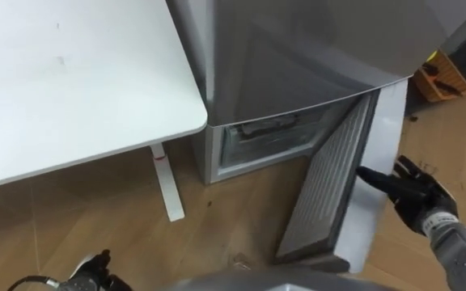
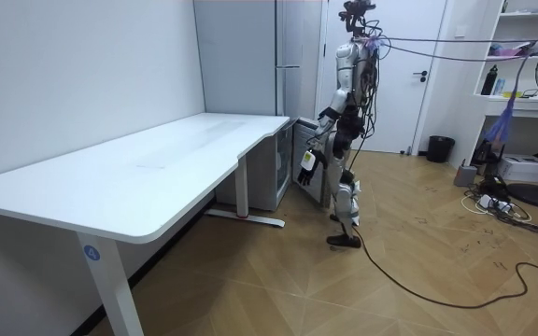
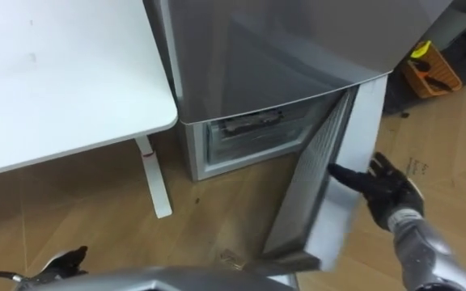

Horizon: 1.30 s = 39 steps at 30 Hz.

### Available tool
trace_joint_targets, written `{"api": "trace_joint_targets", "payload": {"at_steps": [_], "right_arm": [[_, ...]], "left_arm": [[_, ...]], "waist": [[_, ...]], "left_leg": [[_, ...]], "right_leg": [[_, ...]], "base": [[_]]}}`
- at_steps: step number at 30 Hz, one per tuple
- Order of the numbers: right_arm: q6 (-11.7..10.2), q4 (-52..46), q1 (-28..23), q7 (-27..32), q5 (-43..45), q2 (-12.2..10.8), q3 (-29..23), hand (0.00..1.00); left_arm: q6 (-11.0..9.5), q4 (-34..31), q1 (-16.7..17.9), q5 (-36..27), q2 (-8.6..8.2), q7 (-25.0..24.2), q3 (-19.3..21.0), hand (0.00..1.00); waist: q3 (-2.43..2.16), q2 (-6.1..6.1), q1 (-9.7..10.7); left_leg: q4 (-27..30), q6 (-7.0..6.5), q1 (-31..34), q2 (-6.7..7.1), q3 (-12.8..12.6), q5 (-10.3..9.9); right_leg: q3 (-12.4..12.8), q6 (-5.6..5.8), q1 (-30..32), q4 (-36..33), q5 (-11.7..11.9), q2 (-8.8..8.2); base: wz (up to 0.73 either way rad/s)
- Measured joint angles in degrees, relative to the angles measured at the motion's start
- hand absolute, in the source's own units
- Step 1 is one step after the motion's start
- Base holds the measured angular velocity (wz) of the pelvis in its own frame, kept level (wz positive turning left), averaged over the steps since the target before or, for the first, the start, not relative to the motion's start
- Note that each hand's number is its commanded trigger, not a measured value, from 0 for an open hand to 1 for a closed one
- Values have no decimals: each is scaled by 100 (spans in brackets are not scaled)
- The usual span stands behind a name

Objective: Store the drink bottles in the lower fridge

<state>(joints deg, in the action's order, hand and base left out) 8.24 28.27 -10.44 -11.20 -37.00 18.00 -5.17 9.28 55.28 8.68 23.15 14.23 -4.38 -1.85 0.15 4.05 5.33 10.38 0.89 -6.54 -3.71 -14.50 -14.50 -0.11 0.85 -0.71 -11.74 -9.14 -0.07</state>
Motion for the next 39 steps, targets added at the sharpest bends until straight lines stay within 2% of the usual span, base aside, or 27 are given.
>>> {"api": "trace_joint_targets", "payload": {"at_steps": [1, 4, 7, 9, 13, 14, 19, 22, 24, 26, 31, 39], "right_arm": [[1, -217, -14, -37, -4, -2, 169, 0], [-19, -692, 16, -154, -67, -53, 652, 0], [-21, -1188, 33, -550, -225, -248, 1182, 0], [-15, -1518, 60, -773, -523, -267, 1566, 0], [22, -1784, 482, -1093, -1180, -478, 2141, 0], [63, -1793, 437, -1097, -1473, -459, 2237, 0], [60, -1794, 557, -1101, -1615, -617, 2544, 0], [59, -1794, 724, -1126, -1609, -755, 2860, 0], [65, -1794, 814, -1164, -1603, -833, 3007, 0], [114, -1794, 987, -1194, -1675, -895, 3154, 0], [133, -1794, 1187, -1304, -1694, -908, 3192, 0], [216, -1771, 1163, -1329, -1716, -639, 3213, 0]], "left_arm": [[0, 72, -73, -1, -3, 23, -89, 0], [2, 220, -288, -155, -37, 47, -480, 0], [-5, 250, -383, -236, -107, 82, -758, 0], [-5, 259, -437, -228, -158, 138, -856, 0], [-6, 268, -506, -299, -190, 144, -1005, 0], [-3, 293, -519, -356, -195, 145, -1037, 0], [42, 317, -639, -419, -242, 195, -1313, 0], [43, 330, -647, -421, -287, 280, -1319, 0], [62, 336, -672, -421, -319, 303, -1320, 0], [67, 336, -687, -496, -340, 340, -1323, 0], [86, 332, -691, -716, -323, 373, -1317, 0], [113, 320, -656, -795, -261, 563, -1226, 0]], "waist": [[12, -52, -76], [-1, -117, -166], [-25, -204, -259], [-44, -244, -353], [-18, -295, -468], [-4, -310, -515], [7, -392, -561], [8, -442, -593], [4, -442, -606], [4, -437, -706], [-7, -389, -739], [2, -265, -759]], "left_leg": [[-11, 2, 46, -14, -60, -2], [-4, 11, 136, -35, -89, 6], [4, 27, 165, -55, -82, 15], [15, 26, 212, -52, -70, 17], [47, 24, 229, -35, -39, 22], [48, 23, 229, -34, -27, 23], [53, 19, 304, -38, -29, 37], [53, 23, 337, -38, 21, 47], [54, 19, 348, -32, 65, 60], [54, 19, 348, -30, 75, 66], [55, 13, 372, -22, 152, 70], [48, 15, 355, -11, 258, 82]], "right_leg": [[23, -12, 58, -9, 22, 13], [14, -25, 157, 0, 82, 43], [-4, -31, 183, -2, 85, 62], [-10, -31, 224, -3, 86, 57], [-68, -31, 230, 4, 86, 29], [-84, -29, 234, 5, 88, 27], [-110, -41, 307, 4, 115, 29], [-165, -42, 307, 1, 115, 23], [-189, -42, 307, 1, 115, 16], [-202, -42, 310, 1, 116, 13], [-320, -42, 286, 12, 116, -8], [-473, -42, 161, 82, 115, -22]], "base": [[-18], [-10], [-3], [0], [5], [0], [-3], [9], [11], [2], [8], [8]]}}
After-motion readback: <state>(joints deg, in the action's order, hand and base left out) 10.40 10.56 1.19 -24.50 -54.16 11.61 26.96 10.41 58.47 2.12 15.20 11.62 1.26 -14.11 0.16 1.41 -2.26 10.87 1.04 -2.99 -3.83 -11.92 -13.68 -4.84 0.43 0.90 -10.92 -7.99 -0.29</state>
